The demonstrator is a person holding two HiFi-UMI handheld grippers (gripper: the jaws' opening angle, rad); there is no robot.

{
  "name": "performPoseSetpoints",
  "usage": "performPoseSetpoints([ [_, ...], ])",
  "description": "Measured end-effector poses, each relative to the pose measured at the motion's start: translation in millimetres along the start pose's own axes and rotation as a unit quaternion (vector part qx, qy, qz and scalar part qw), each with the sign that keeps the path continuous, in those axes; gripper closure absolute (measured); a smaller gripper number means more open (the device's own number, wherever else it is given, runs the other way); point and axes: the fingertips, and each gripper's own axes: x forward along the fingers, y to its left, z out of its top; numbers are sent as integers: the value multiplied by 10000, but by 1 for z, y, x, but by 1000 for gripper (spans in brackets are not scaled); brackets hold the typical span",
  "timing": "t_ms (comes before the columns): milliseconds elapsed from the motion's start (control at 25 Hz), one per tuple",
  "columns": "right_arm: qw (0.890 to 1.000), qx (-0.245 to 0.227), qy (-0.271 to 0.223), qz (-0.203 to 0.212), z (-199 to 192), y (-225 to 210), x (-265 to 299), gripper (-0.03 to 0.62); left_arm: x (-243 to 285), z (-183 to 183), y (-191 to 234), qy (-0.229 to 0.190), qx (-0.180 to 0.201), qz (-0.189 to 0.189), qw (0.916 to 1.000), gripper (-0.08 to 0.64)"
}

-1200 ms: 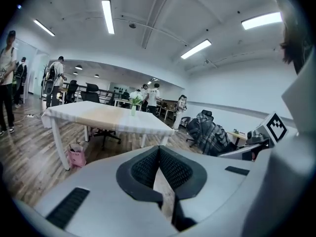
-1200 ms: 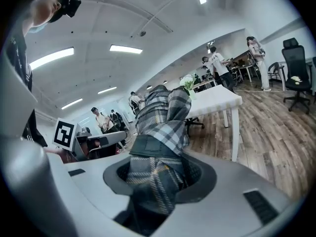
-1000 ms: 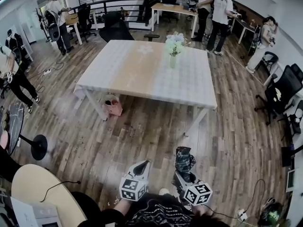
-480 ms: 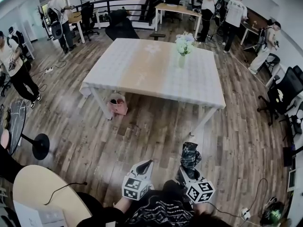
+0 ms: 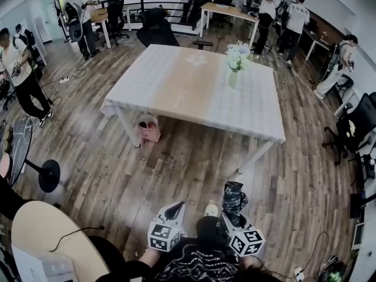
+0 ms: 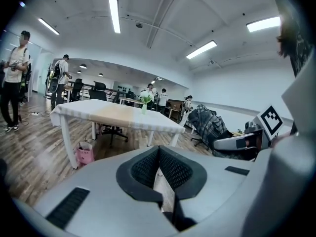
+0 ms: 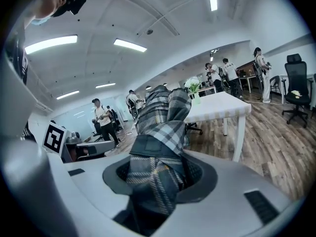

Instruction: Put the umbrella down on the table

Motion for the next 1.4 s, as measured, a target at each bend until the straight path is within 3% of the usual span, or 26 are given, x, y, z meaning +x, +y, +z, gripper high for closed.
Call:
performPoseSetpoints([
  [400, 9992, -74, 108, 367, 57, -82, 70, 411, 88, 40, 12, -27, 68, 502, 9987, 541],
  [760, 9943, -640, 228, 820, 131, -157, 139, 411, 189, 84, 6, -125, -17, 833, 9964, 541],
  [1080, 9911, -652, 426, 1079, 156, -212, 174, 411, 261, 108, 4, -185, -210, 1034, 9942, 541],
  [1400, 9924, -500, 475, 1021, 173, -247, 192, 411, 304, 127, 3, -133, -245, 1021, 9944, 541],
])
